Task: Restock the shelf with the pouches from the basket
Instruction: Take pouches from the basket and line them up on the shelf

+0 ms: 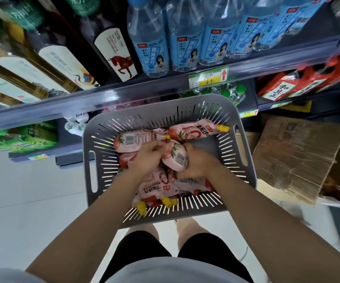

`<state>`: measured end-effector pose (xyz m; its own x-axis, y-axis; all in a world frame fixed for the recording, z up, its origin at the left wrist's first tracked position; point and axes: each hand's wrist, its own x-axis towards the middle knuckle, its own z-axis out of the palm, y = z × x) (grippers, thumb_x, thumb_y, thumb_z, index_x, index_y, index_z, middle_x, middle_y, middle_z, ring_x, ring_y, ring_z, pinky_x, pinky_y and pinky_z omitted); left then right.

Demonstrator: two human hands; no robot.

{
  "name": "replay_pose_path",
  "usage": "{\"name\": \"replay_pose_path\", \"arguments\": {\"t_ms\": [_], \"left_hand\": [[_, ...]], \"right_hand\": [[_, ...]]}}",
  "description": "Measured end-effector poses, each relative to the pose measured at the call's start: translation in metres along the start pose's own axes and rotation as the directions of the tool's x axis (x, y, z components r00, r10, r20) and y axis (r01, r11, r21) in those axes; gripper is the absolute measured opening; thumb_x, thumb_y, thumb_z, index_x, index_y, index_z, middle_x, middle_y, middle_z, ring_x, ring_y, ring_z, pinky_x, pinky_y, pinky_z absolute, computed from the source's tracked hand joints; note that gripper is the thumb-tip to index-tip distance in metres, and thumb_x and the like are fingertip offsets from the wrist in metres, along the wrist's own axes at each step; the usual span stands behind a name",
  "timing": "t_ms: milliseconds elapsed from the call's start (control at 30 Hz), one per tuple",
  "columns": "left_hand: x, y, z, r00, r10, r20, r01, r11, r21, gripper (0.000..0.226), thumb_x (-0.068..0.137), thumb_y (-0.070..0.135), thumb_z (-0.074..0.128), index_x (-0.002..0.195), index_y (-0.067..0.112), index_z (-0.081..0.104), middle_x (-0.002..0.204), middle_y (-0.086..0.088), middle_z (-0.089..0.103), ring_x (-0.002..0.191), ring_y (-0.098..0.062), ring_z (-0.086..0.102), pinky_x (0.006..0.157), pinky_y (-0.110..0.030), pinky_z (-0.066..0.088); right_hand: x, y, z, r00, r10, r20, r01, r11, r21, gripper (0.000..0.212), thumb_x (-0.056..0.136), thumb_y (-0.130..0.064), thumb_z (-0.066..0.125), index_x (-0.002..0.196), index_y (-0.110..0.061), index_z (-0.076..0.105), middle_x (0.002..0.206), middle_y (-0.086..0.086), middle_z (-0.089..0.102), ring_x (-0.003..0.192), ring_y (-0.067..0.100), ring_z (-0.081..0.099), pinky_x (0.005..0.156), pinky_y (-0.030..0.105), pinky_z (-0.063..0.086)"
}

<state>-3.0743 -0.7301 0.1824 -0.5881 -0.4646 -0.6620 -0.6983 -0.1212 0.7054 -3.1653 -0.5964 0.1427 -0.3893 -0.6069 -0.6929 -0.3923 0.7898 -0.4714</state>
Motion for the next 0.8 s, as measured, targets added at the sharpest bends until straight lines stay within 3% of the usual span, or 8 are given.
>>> {"name": "replay_pose_path", "arguments": {"t_ms": [67, 133, 200, 267, 400, 500, 667, 800], "left_hand": [[-0.002, 0.005, -0.009, 0.978, 0.199, -0.060, -0.168, 0.926, 0.339, 0.016, 0.093, 0.018, 0.058, 0.106, 0.011, 0.062, 0.102, -0.003, 0.062, 0.100, -0.020, 0.057, 0.083, -0.028, 0.047], [-0.005, 0.007, -0.021, 0.864, 0.487, 0.129, -0.435, 0.593, 0.678, 0.047, 0.084, 0.020, 0.063, 0.128, 0.011, 0.050, 0.119, -0.005, 0.053, 0.113, -0.021, 0.047, 0.098, -0.035, 0.041], [-0.011, 0.005, -0.027, 0.734, 0.539, 0.413, -0.603, 0.237, 0.762, 0.079, 0.074, 0.027, 0.067, 0.144, 0.010, 0.032, 0.139, -0.008, 0.042, 0.131, -0.024, 0.034, 0.118, -0.044, 0.019], [-0.015, -0.001, -0.028, 0.675, 0.517, 0.527, -0.641, 0.056, 0.766, 0.102, 0.072, 0.040, 0.069, 0.151, 0.014, 0.009, 0.155, -0.009, 0.022, 0.144, -0.024, 0.013, 0.117, -0.035, -0.013], [-0.018, 0.002, -0.033, 0.522, 0.683, 0.511, -0.685, -0.020, 0.728, 0.105, 0.075, 0.061, 0.063, 0.150, 0.009, 0.011, 0.155, -0.013, 0.016, 0.144, -0.026, 0.011, 0.120, -0.037, -0.006], [-0.025, 0.003, -0.031, 0.413, 0.759, 0.504, -0.649, -0.142, 0.747, 0.104, 0.072, 0.065, 0.064, 0.143, 0.001, 0.023, 0.145, -0.017, 0.036, 0.132, -0.031, 0.034, 0.115, -0.045, 0.018], [-0.031, 0.006, -0.031, 0.550, 0.711, 0.438, -0.646, 0.030, 0.763, 0.114, 0.060, 0.053, 0.080, 0.143, 0.003, 0.021, 0.131, -0.018, 0.050, 0.117, -0.028, 0.045, 0.103, -0.047, 0.040], [-0.031, 0.012, -0.039, 0.717, 0.612, 0.334, -0.586, 0.271, 0.763, 0.123, 0.056, 0.052, 0.079, 0.150, 0.009, 0.012, 0.134, -0.010, 0.040, 0.121, -0.024, 0.039, 0.107, -0.043, 0.034]], "right_hand": [[-0.006, -0.011, -0.012, 0.995, 0.014, 0.100, -0.022, 0.997, 0.077, 0.083, 0.060, -0.050, 0.076, 0.128, -0.023, 0.039, 0.115, 0.000, 0.058, 0.107, 0.021, 0.056, 0.093, 0.040, 0.049], [-0.013, -0.018, -0.029, 0.977, 0.027, 0.212, -0.070, 0.977, 0.199, 0.066, 0.072, -0.044, 0.072, 0.128, -0.023, 0.044, 0.115, 0.001, 0.058, 0.104, 0.021, 0.057, 0.089, 0.037, 0.048], [-0.024, -0.027, -0.051, 0.946, 0.014, 0.324, -0.115, 0.949, 0.294, 0.044, 0.082, -0.039, 0.063, 0.121, -0.019, 0.054, 0.118, 0.004, 0.060, 0.103, 0.021, 0.057, 0.089, 0.035, 0.044], [-0.035, -0.038, -0.073, 0.914, 0.007, 0.405, -0.163, 0.922, 0.351, 0.043, 0.083, -0.037, 0.059, 0.120, -0.017, 0.057, 0.125, 0.000, 0.055, 0.108, 0.018, 0.052, 0.095, 0.031, 0.038], [-0.047, -0.049, -0.098, 0.845, -0.070, 0.530, -0.272, 0.797, 0.540, 0.033, 0.070, -0.027, 0.069, 0.099, -0.012, 0.065, 0.084, 0.005, 0.072, 0.071, 0.016, 0.068, 0.063, 0.022, 0.052], [-0.047, -0.047, -0.097, 0.879, -0.112, 0.463, -0.250, 0.719, 0.648, 0.028, 0.067, -0.025, 0.073, 0.093, -0.017, 0.066, 0.077, 0.007, 0.074, 0.071, 0.020, 0.070, 0.071, 0.031, 0.054], [-0.046, -0.054, -0.092, 0.901, -0.078, 0.427, -0.281, 0.644, 0.711, 0.044, 0.065, -0.054, 0.077, 0.079, -0.013, 0.079, 0.087, 0.014, 0.075, 0.078, 0.027, 0.073, 0.073, 0.038, 0.059], [-0.033, -0.039, -0.082, 0.897, 0.041, 0.440, -0.397, 0.512, 0.762, 0.093, 0.074, -0.081, 0.044, 0.112, 0.002, 0.064, 0.101, 0.025, 0.071, 0.080, 0.036, 0.072, 0.067, 0.043, 0.061]]}}
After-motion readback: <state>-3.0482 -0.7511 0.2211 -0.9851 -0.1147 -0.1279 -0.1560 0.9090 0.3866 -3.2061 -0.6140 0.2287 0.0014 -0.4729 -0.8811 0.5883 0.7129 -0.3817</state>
